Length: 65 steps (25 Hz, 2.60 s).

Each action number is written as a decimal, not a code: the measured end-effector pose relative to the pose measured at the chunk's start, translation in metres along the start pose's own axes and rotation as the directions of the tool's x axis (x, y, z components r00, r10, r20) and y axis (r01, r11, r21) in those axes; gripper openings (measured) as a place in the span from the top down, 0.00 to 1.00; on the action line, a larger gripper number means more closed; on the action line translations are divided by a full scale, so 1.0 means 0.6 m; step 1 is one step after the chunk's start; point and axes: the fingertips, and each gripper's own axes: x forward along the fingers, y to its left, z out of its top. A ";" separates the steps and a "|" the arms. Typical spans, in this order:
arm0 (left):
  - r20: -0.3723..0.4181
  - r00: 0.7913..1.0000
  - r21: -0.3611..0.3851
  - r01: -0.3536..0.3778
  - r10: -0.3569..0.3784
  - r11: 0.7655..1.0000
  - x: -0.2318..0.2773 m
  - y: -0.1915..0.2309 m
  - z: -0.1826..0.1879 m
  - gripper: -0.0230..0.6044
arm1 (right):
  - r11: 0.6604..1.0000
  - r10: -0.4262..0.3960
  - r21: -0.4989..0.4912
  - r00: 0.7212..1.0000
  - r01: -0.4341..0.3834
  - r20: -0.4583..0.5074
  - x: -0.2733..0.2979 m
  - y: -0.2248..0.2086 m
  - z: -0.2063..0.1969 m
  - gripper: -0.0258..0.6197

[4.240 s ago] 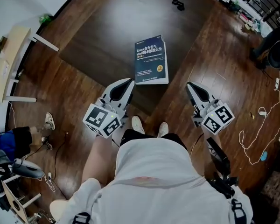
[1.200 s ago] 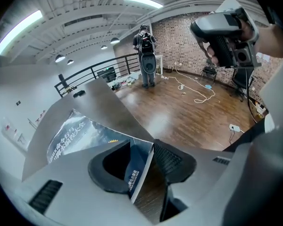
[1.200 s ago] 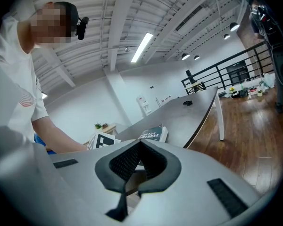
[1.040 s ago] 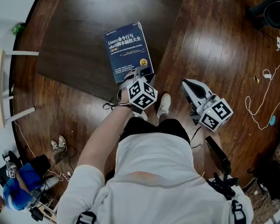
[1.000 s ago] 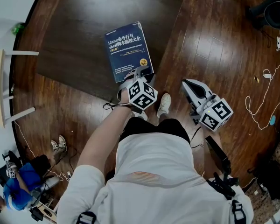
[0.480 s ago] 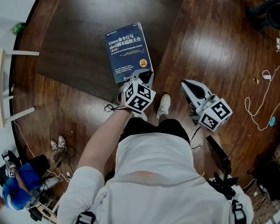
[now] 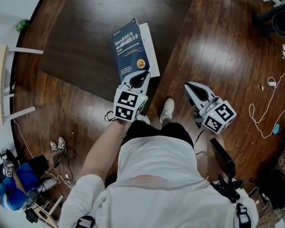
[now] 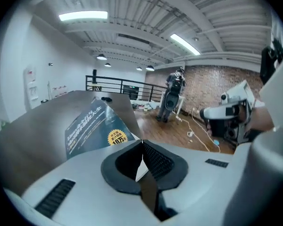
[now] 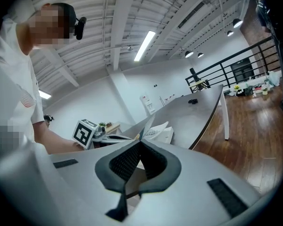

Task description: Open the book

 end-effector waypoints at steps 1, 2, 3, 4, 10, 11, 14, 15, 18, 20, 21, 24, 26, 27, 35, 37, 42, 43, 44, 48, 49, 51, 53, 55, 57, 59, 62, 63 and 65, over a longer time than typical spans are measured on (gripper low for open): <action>0.033 0.999 -0.050 -0.011 0.013 0.999 -0.017 0.011 0.009 0.94 | 1.000 0.005 0.000 1.000 -0.005 -0.002 0.002 0.001 0.000 0.97; 0.063 0.998 -0.098 -0.023 0.029 0.995 -0.033 0.023 0.016 0.94 | 1.000 0.010 0.000 1.000 -0.010 -0.004 0.005 0.002 0.001 0.97; 0.087 0.995 -0.142 -0.035 0.048 0.989 -0.050 0.035 0.022 0.94 | 1.000 0.017 0.000 1.000 -0.017 -0.006 0.008 0.004 0.002 0.97; 0.107 0.992 -0.178 -0.048 0.068 0.983 -0.066 0.046 0.025 0.94 | 1.000 0.024 0.000 1.000 -0.024 -0.008 0.011 0.006 0.002 0.97; 0.161 0.966 -0.278 -0.151 0.201 0.949 -0.147 0.104 0.026 0.94 | 0.998 0.068 -0.010 0.997 -0.069 -0.023 0.030 0.026 0.008 0.97; 0.162 0.961 -0.293 -0.169 0.224 0.941 -0.158 0.116 0.022 0.94 | 0.997 0.076 -0.013 0.997 -0.076 -0.027 0.035 0.029 0.009 0.97; 0.149 0.946 -0.333 -0.226 0.288 0.915 -0.185 0.150 0.003 0.94 | 0.995 0.096 -0.021 0.994 -0.097 -0.042 0.048 0.036 0.011 0.97; 0.139 0.941 -0.342 -0.246 0.308 0.907 -0.192 0.161 -0.006 0.94 | 0.994 0.102 -0.021 0.994 -0.103 -0.044 0.051 0.038 0.012 0.97; 0.098 0.924 -0.368 -0.312 0.370 0.876 -0.214 0.199 -0.037 0.94 | 0.993 0.113 -0.022 0.992 -0.114 -0.051 0.058 0.045 0.012 0.97; 0.063 0.913 -0.381 -0.352 0.403 0.855 -0.228 0.224 -0.064 0.94 | 0.993 0.118 -0.024 0.991 -0.120 -0.057 0.064 0.052 0.011 0.97; 0.043 0.909 -0.387 -0.369 0.416 0.845 -0.232 0.235 -0.079 0.94 | 0.992 0.120 -0.024 0.991 -0.122 -0.059 0.065 0.054 0.012 0.97; -0.020 0.899 -0.412 -0.407 0.438 0.816 -0.232 0.258 -0.124 0.94 | 0.992 0.121 -0.022 0.990 -0.123 -0.066 0.065 0.052 0.015 0.97; -0.054 0.894 -0.431 -0.422 0.444 0.798 -0.229 0.269 -0.152 0.94 | 0.992 0.119 -0.020 0.990 -0.121 -0.071 0.064 0.050 0.015 0.97; -0.069 0.893 -0.439 -0.427 0.444 0.791 -0.228 0.273 -0.165 0.94 | 0.993 0.118 -0.019 0.990 -0.120 -0.074 0.064 0.051 0.015 0.97; -0.128 0.903 -0.471 -0.418 0.409 0.777 -0.219 0.294 -0.255 0.94 | 0.994 0.104 -0.030 0.989 -0.108 -0.103 0.091 0.080 -0.016 0.97; -0.131 0.907 -0.484 -0.411 0.400 0.773 -0.214 0.292 -0.265 0.94 | 0.993 0.108 -0.028 0.989 -0.112 -0.104 0.096 0.082 -0.018 0.97; -0.122 0.914 -0.537 -0.388 0.386 0.749 -0.222 0.296 -0.287 0.94 | 0.992 0.119 -0.029 0.986 -0.123 -0.117 0.116 0.098 -0.021 0.97; -0.118 0.915 -0.549 -0.383 0.385 0.743 -0.223 0.296 -0.289 0.94 | 0.992 0.121 -0.030 0.985 -0.125 -0.119 0.119 0.099 -0.020 0.97; -0.114 0.916 -0.558 -0.379 0.384 0.738 -0.224 0.296 -0.290 0.94 | 0.991 0.123 -0.030 0.985 -0.128 -0.121 0.121 0.100 -0.020 0.97; -0.104 0.918 -0.569 -0.371 0.382 0.734 -0.227 0.295 -0.294 0.94 | 0.991 0.128 -0.032 0.984 -0.133 -0.126 0.124 0.105 -0.020 0.97; -0.104 0.918 -0.570 -0.371 0.384 0.733 -0.227 0.295 -0.296 0.94 | 0.991 0.128 -0.033 0.984 -0.133 -0.128 0.124 0.106 -0.021 0.97; -0.109 0.914 -0.579 -0.378 0.392 0.722 -0.231 0.296 -0.304 0.94 | 0.990 0.128 -0.034 0.983 -0.133 -0.133 0.125 0.106 -0.023 0.97; -0.116 0.909 -0.591 -0.387 0.400 0.708 -0.236 0.299 -0.314 0.94 | 0.990 0.129 -0.033 0.983 -0.134 -0.134 0.126 0.108 -0.023 0.97; -0.123 0.908 -0.593 -0.391 0.401 0.704 -0.242 0.299 -0.322 0.94 | 0.990 0.130 -0.029 0.983 -0.135 -0.132 0.127 0.109 -0.021 0.97; -0.125 0.906 -0.590 -0.396 0.404 0.704 -0.246 0.300 -0.324 0.94 | 0.990 0.134 -0.030 0.982 -0.139 -0.133 0.128 0.110 -0.021 0.97; -0.127 0.903 -0.590 -0.402 0.412 0.700 -0.249 0.302 -0.325 0.94 | 0.989 0.137 -0.031 0.981 -0.142 -0.135 0.130 0.111 -0.022 0.97; -0.133 0.897 -0.593 -0.412 0.421 0.691 -0.254 0.302 -0.329 0.94 | 0.989 0.138 -0.032 0.981 -0.144 -0.137 0.130 0.113 -0.025 0.97; -0.136 0.895 -0.593 -0.417 0.425 0.689 -0.256 0.302 -0.331 0.94 | 0.989 0.139 -0.031 0.981 -0.144 -0.136 0.130 0.113 -0.025 0.97; -0.137 0.890 -0.593 -0.425 0.435 0.683 -0.263 0.304 -0.333 0.94 | 0.989 0.137 -0.031 0.981 -0.142 -0.135 0.130 0.113 -0.023 0.97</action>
